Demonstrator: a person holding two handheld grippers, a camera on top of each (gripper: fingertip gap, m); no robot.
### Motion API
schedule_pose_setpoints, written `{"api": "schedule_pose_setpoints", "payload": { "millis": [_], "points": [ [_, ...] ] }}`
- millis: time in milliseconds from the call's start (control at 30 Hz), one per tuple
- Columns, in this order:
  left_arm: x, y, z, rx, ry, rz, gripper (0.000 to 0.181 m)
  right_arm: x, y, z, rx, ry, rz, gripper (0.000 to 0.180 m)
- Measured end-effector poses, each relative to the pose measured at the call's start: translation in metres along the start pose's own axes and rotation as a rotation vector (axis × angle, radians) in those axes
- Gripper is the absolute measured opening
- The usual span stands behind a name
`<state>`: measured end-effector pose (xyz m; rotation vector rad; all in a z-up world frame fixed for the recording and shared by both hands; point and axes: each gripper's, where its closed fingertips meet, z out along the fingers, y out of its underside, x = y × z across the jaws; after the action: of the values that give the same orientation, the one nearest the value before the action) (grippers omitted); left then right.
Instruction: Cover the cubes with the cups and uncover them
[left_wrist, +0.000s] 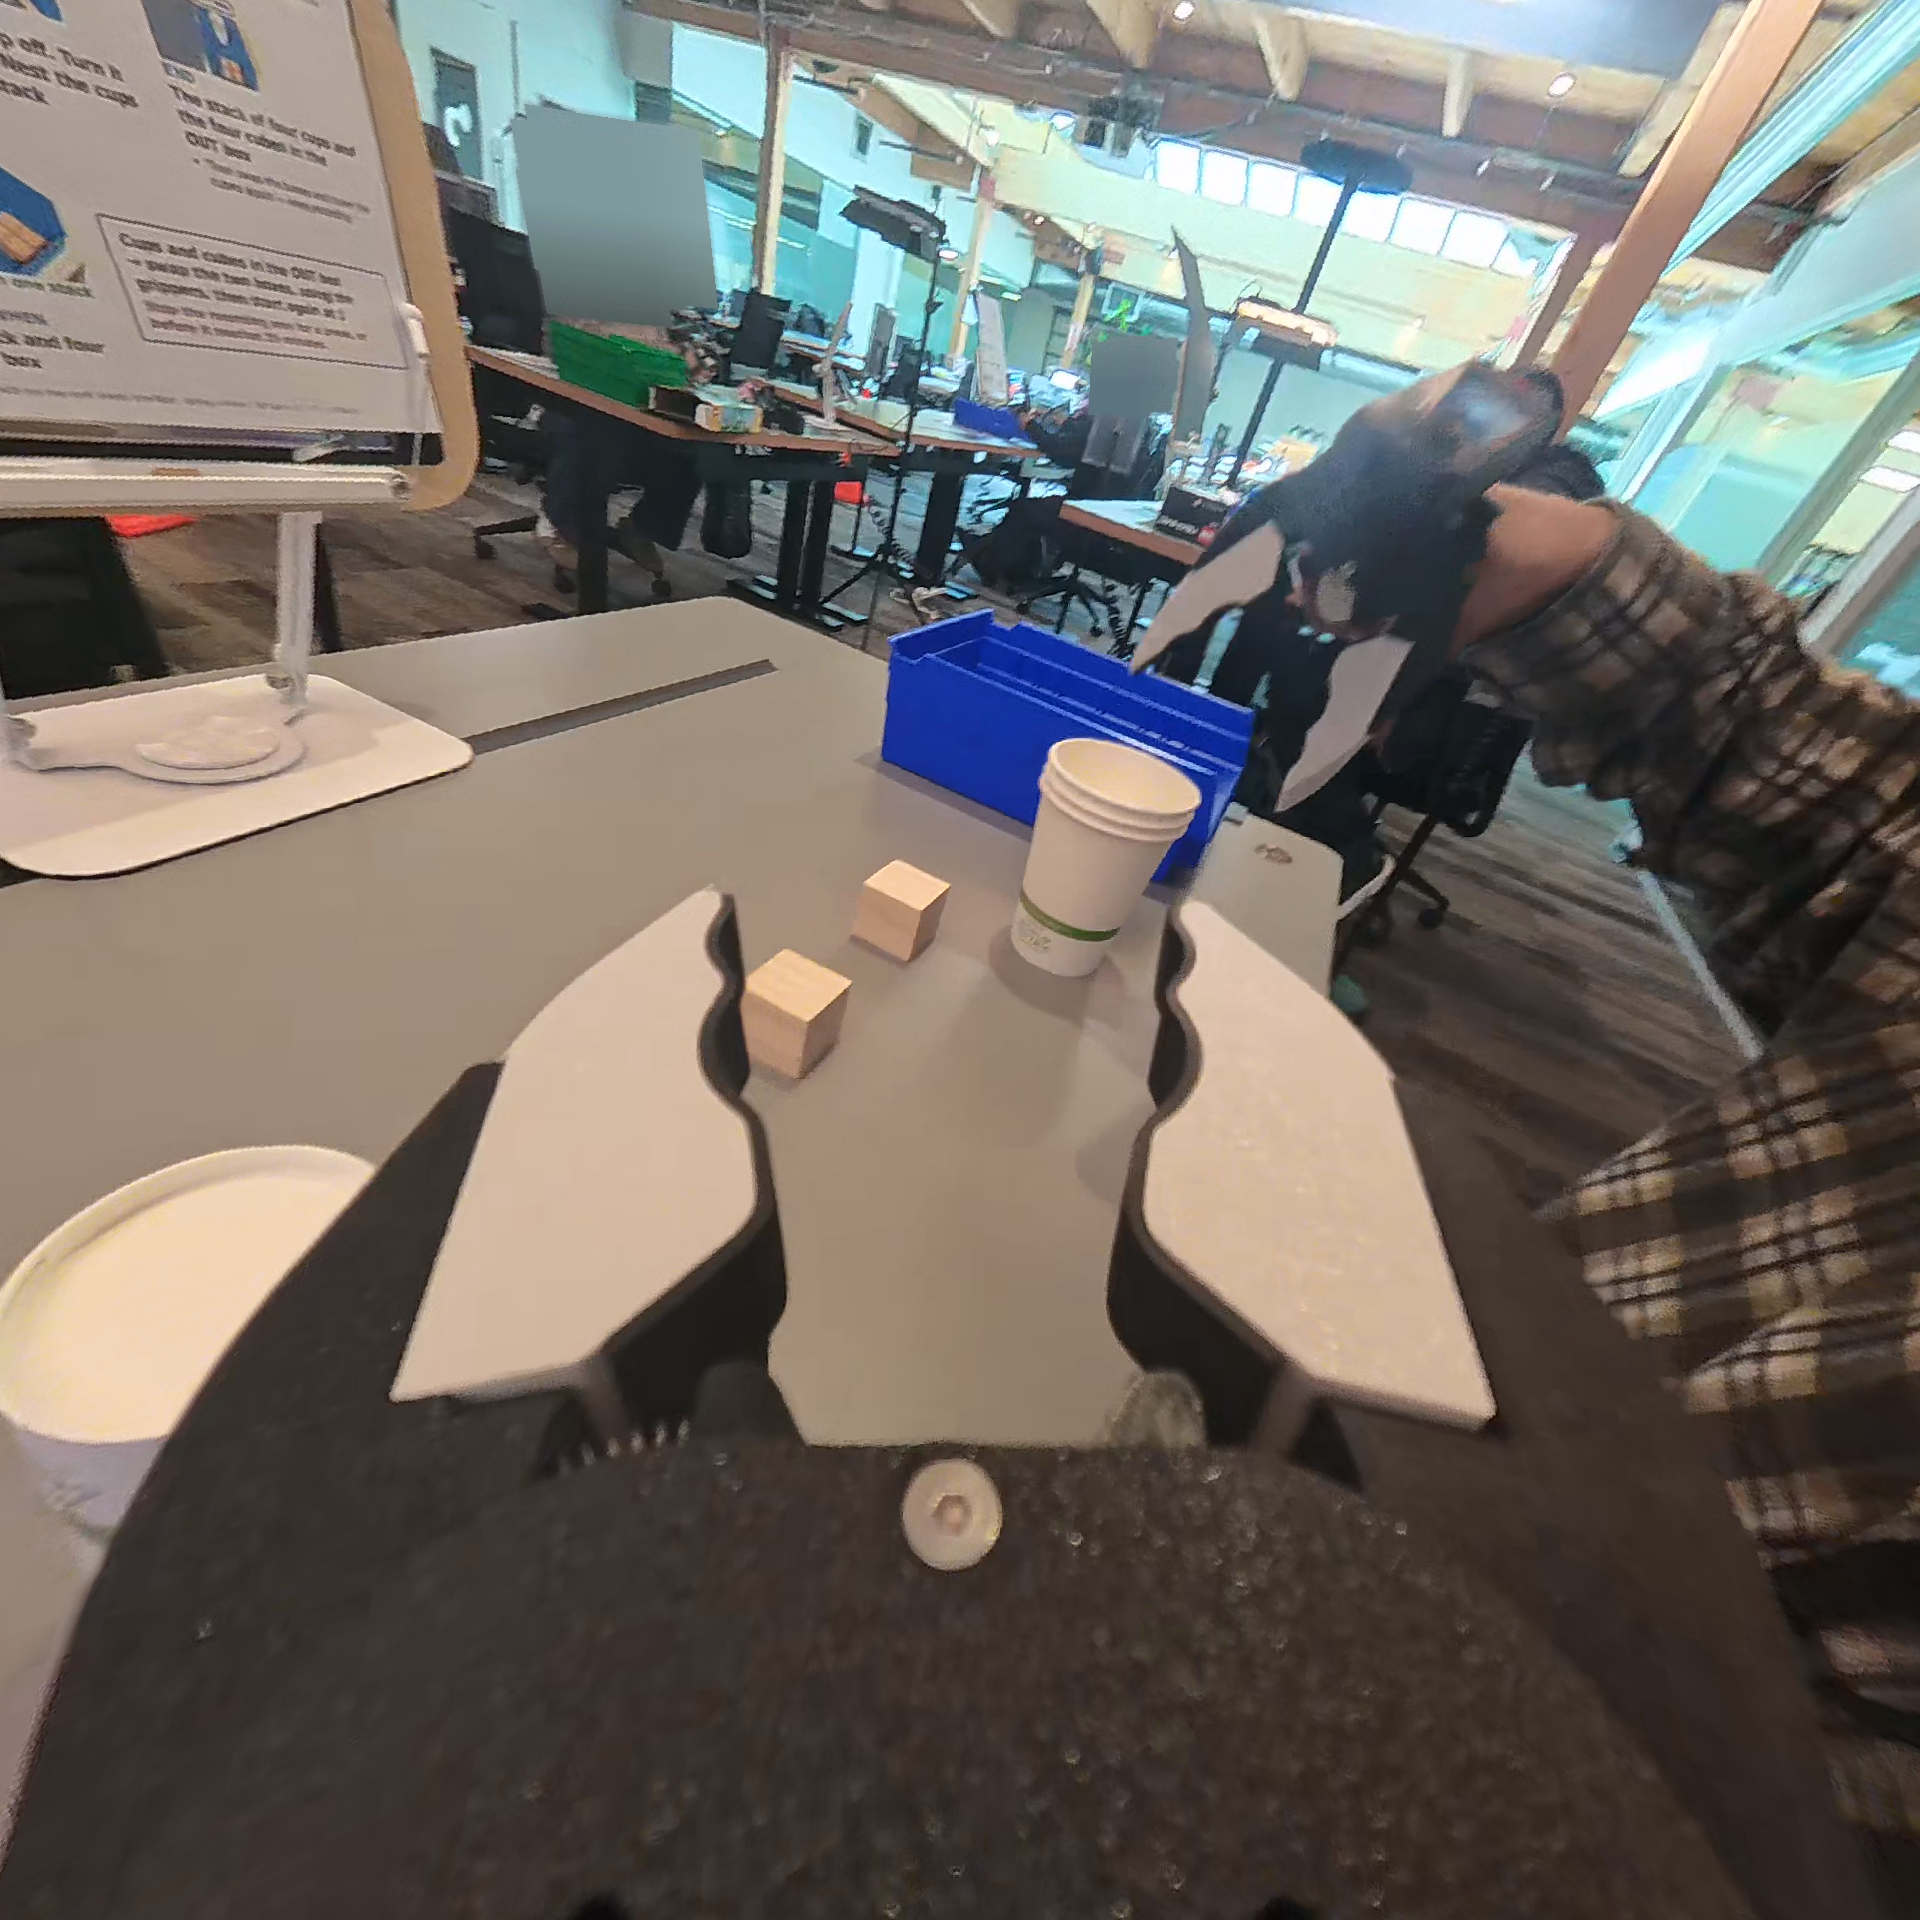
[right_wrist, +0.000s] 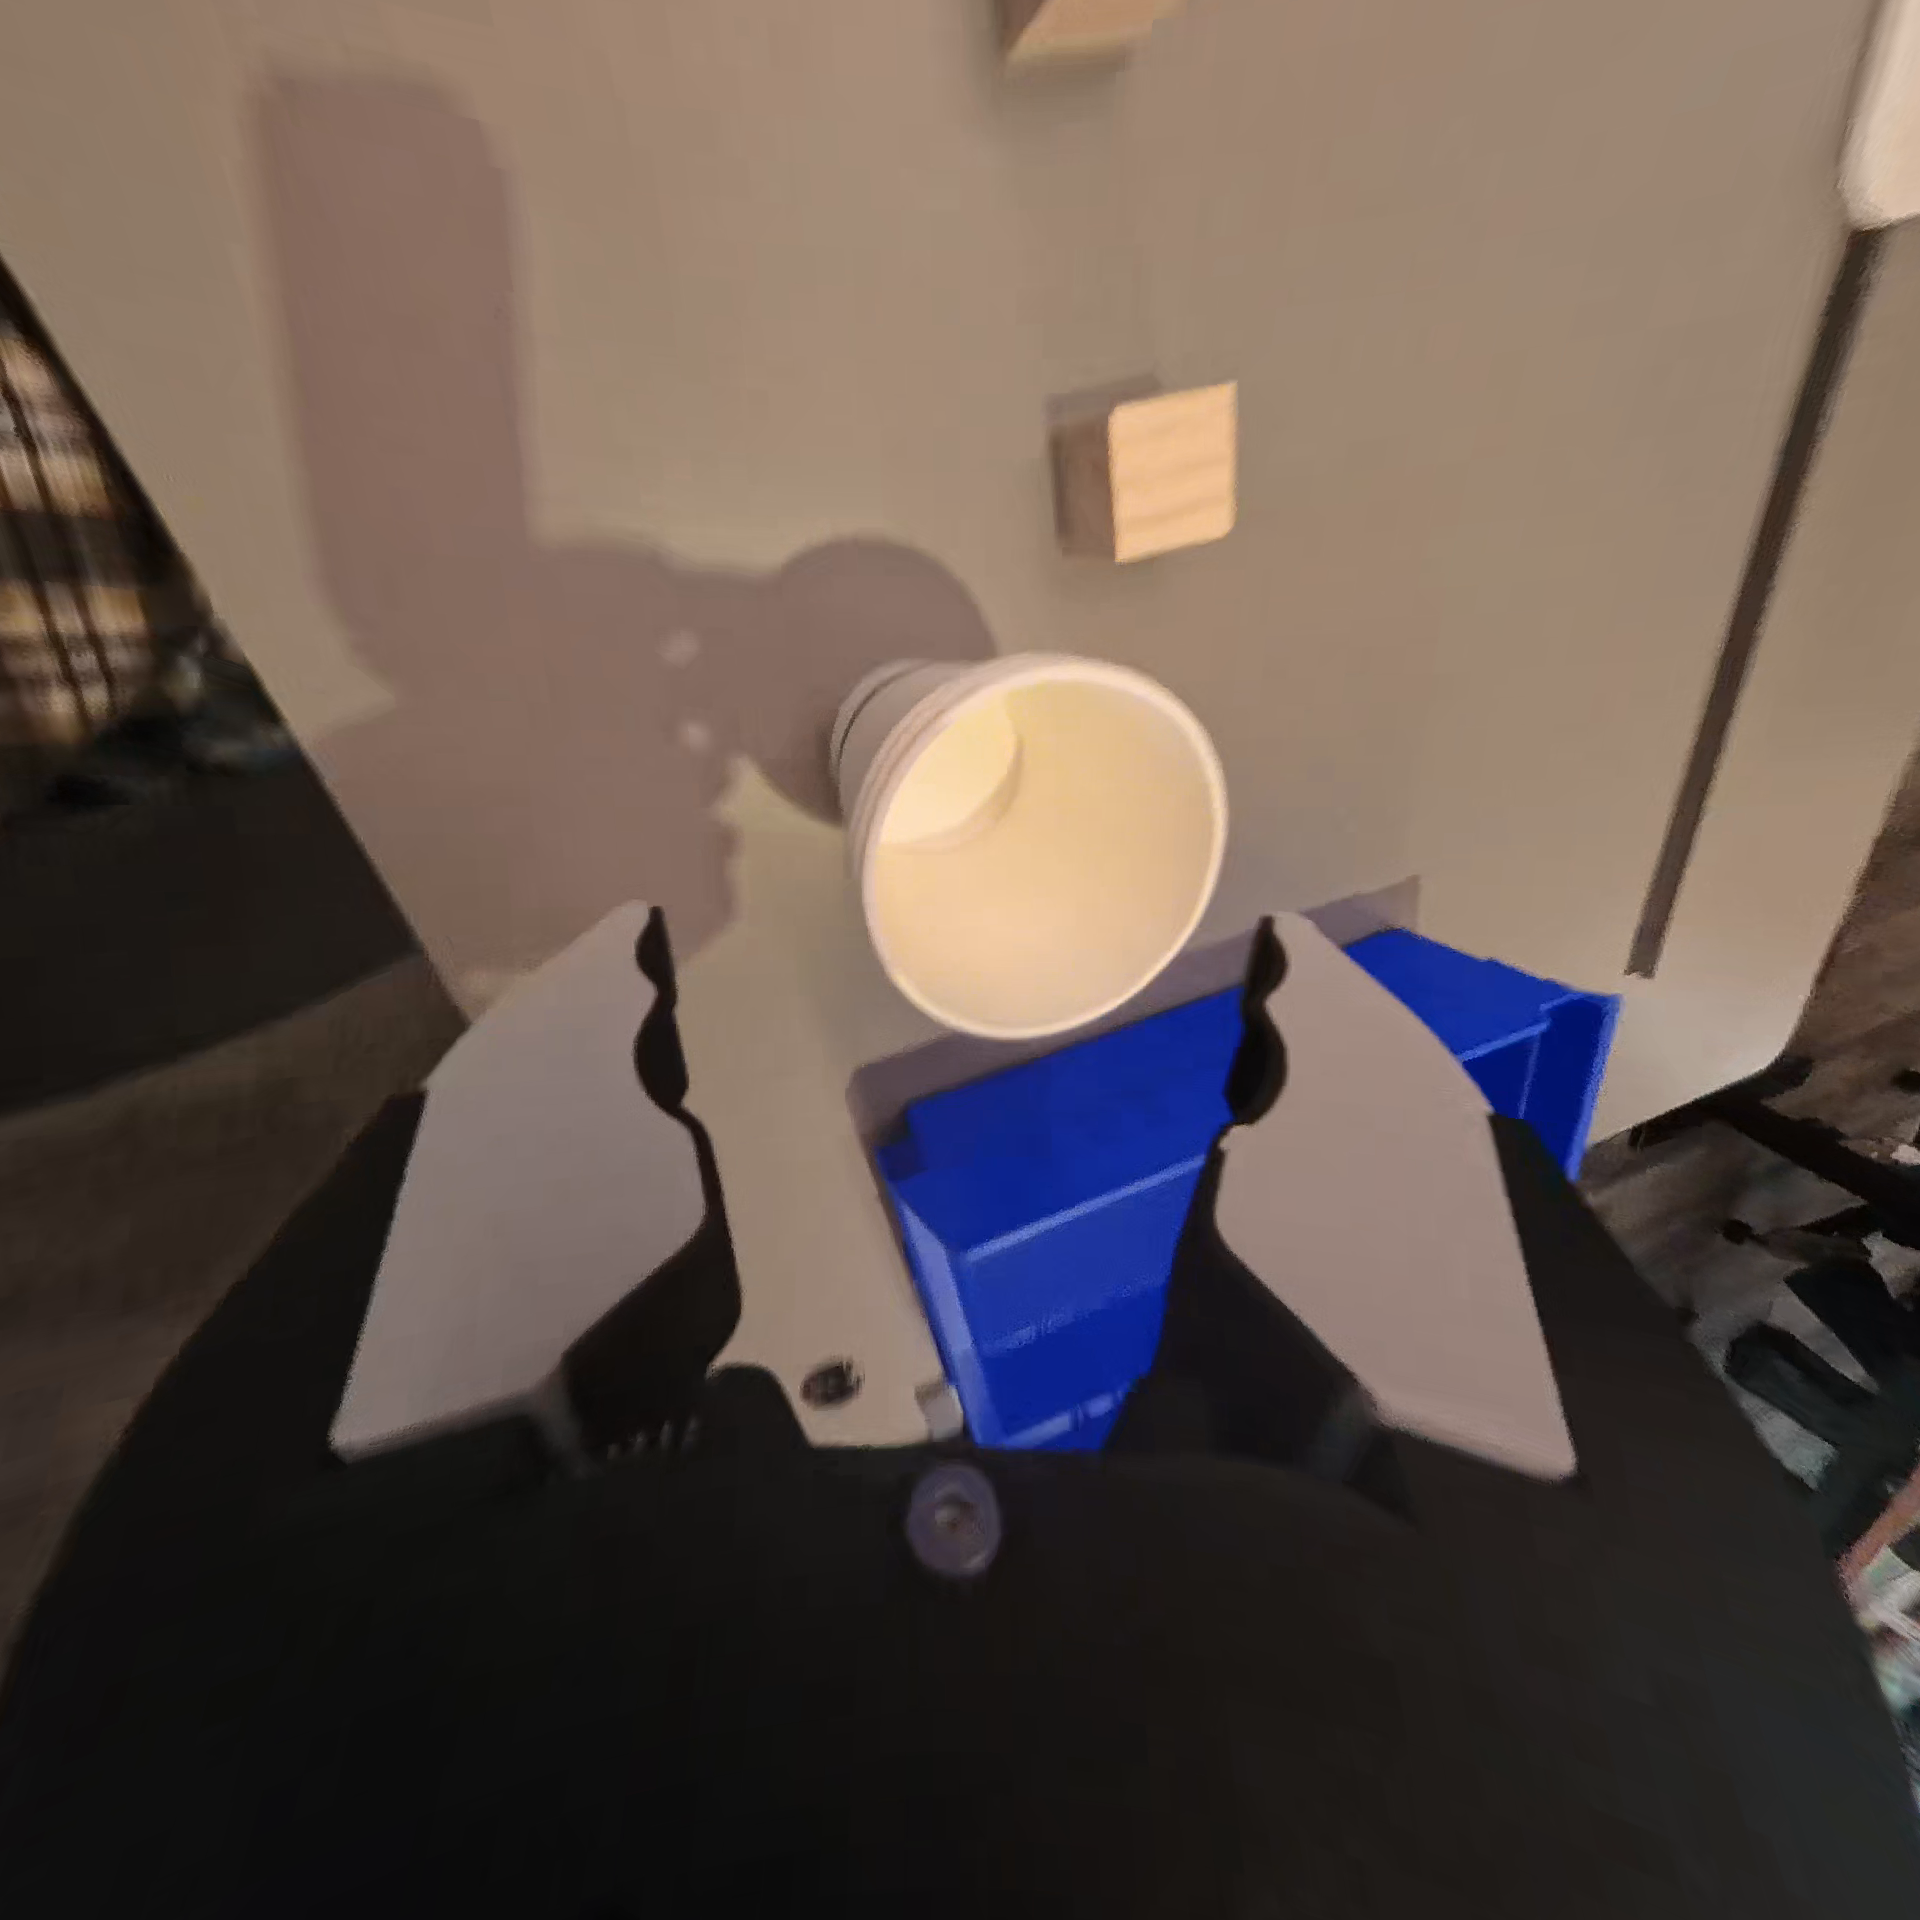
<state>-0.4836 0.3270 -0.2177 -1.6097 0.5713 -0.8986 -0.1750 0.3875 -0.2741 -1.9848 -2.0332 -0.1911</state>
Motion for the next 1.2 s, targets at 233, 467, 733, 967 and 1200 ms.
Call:
{"api": "schedule_pose_setpoints", "payload": {
  "millis": [233, 467, 733, 967, 1200],
  "points": [
    [-0.029, 0.006, -0.011, -0.117, -0.194, 0.129, 0.087, 0.0, -0.068, -0.054, 0.76, 0.159, 0.253, 0.128],
    [-0.091, 0.021, -0.046, -0.644, -0.416, 0.352, 0.114, -0.052, -0.071, -0.038, 1.11, 0.061, 0.355, 0.113],
    [-0.143, 0.067, -0.049, -1.187, -0.361, 0.349, 0.127, -0.093, -0.066, 0.01, 1.048, -0.042, 0.344, 0.11],
    [-0.156, 0.086, -0.035, -1.21, -0.354, 0.317, 0.124, -0.093, -0.058, 0.013, 1.055, -0.072, 0.365, 0.104],
    [-0.161, 0.106, -0.031, -1.267, -0.316, 0.293, 0.112, -0.095, -0.058, 0.018, 1.057, -0.107, 0.369, 0.087]
  ]
}}
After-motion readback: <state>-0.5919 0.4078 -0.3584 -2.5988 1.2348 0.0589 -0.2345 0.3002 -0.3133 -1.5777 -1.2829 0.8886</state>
